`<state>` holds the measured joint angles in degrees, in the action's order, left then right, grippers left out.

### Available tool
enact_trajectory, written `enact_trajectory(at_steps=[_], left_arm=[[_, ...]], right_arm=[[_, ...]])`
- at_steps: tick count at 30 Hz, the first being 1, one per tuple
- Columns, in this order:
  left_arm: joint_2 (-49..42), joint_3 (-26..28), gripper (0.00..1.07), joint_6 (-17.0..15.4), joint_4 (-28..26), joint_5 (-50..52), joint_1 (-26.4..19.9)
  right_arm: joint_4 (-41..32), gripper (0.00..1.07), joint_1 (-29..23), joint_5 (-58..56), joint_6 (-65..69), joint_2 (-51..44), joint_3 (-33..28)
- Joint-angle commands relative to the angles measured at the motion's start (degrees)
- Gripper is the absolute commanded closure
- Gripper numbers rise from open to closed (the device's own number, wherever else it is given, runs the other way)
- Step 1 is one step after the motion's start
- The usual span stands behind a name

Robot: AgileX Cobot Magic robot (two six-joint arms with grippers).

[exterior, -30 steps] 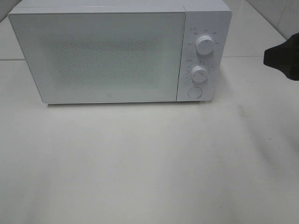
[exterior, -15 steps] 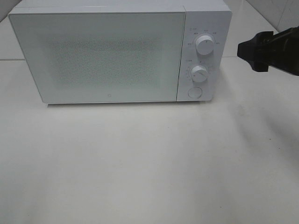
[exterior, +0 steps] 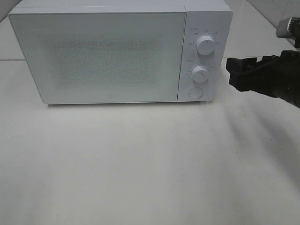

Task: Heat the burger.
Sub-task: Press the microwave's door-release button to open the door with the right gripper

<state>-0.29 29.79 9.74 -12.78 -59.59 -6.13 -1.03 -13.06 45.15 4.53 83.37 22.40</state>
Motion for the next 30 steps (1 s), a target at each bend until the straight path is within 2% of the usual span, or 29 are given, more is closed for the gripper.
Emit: enact_trajectory(at_steps=[1, 3, 4, 7, 8, 10, 12, 15, 17, 19, 20, 23, 25, 30], left_arm=[[-1.2, -0.3, 0.09, 0.2, -0.4, 0.0, -0.2], [-1.2, -0.3, 0.09, 0.2, -0.4, 0.0, -0.2], [-1.2, -0.3, 0.09, 0.2, -0.4, 0.0, -0.2], [-1.2, -0.3, 0.09, 0.2, -0.4, 0.0, -0.2], [-1.2, -0.3, 0.09, 0.2, -0.4, 0.0, -0.2], [-1.2, -0.3, 0.09, 0.2, -0.4, 0.0, -0.2], [-1.2, -0.3, 0.09, 0.2, -0.4, 0.0, -0.2], [-1.2, -0.3, 0.09, 0.2, -0.4, 0.0, -0.2], [-1.2, -0.3, 0.09, 0.2, -0.4, 0.0, -0.2], [-1.2, -0.3, 0.09, 0.2, -0.4, 0.0, -0.2], [-1.2, -0.3, 0.09, 0.2, -0.4, 0.0, -0.2], [-1.2, -0.3, 0.09, 0.2, -0.4, 0.0, -0.2], [-1.2, -0.3, 0.09, 0.2, -0.4, 0.0, -0.2], [-1.2, -0.3, 0.09, 0.2, -0.4, 0.0, -0.2]], right_arm=[[-6.9, 0.32, -2.1, 7.7, -5.7, 2.6, -2.2], [-8.9, 0.32, -3.3, 8.8, -7.2, 3.3, -2.6], [-13.1, 0.32, -6.2, 10.4, -9.8, 4.7, -3.0], [-14.9, 0.32, -7.4, 10.6, -10.7, 5.3, -3.0], [-18.8, 0.32, -10.6, 11.8, -12.1, 6.8, -3.0], [-20.3, 0.32, -11.8, 12.7, -12.6, 7.5, -3.0], [-26.9, 0.32, -17.4, 16.0, -13.6, 10.0, -2.9], [-28.3, 0.32, -18.8, 16.9, -13.6, 10.4, -2.9], [-33.4, 0.32, -23.6, 19.4, -13.6, 12.6, -2.9], [-34.3, 0.32, -24.7, 20.2, -13.6, 13.0, -2.9], [-36.5, 0.32, -27.0, 21.0, -13.7, 14.0, -2.8], [-37.5, 0.32, -28.2, 21.3, -13.9, 14.6, -2.6], [-40.9, 0.32, -31.4, 21.5, -14.2, 16.5, -1.5], [-41.7, 0.32, -32.9, 21.6, -14.2, 17.9, -0.4]])
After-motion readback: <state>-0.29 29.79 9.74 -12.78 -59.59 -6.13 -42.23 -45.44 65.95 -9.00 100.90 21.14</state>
